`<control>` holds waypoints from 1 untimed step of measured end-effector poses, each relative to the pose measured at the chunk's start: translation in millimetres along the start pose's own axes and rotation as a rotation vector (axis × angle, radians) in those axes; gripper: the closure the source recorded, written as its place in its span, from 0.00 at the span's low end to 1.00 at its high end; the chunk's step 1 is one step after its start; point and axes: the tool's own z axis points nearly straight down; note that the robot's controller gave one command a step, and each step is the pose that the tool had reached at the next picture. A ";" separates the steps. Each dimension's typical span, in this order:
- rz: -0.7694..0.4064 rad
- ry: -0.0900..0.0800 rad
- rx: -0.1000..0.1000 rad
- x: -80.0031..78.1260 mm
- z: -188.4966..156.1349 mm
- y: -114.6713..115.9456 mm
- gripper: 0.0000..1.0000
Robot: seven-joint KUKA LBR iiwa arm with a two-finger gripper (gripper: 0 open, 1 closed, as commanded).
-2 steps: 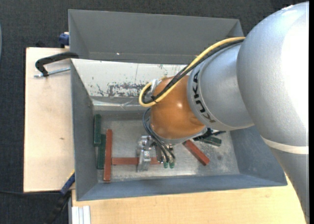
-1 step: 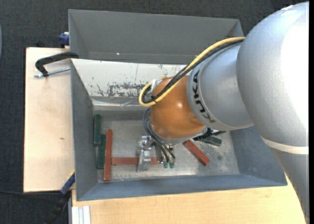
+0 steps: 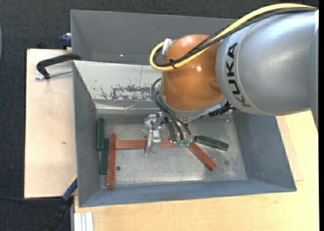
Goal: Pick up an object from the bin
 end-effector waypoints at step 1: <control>0.000 0.000 0.000 0.0 0.0 0.0 1.00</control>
Offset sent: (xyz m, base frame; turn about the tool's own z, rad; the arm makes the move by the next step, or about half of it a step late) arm 0.0002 -0.0786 0.1237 -0.3711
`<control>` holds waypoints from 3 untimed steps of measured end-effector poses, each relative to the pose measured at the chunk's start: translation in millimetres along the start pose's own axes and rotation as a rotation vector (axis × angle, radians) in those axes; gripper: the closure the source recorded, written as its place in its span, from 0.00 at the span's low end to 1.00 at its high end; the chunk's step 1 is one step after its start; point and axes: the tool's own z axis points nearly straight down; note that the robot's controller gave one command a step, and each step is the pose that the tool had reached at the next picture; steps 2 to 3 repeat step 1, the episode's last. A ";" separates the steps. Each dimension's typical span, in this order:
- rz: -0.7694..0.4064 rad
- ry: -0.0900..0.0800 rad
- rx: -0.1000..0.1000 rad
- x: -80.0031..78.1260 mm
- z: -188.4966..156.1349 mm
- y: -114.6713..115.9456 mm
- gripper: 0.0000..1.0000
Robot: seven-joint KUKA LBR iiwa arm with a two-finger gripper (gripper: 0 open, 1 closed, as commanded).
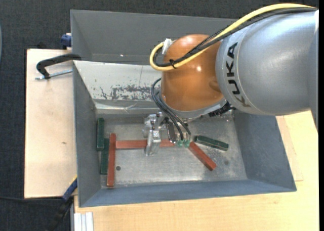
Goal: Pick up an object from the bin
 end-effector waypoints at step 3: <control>-0.099 0.004 0.000 1.6 -29.5 -17.7 1.00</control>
Offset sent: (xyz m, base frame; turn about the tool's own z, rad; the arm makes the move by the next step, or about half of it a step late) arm -0.0112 -0.0048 0.1592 -0.1900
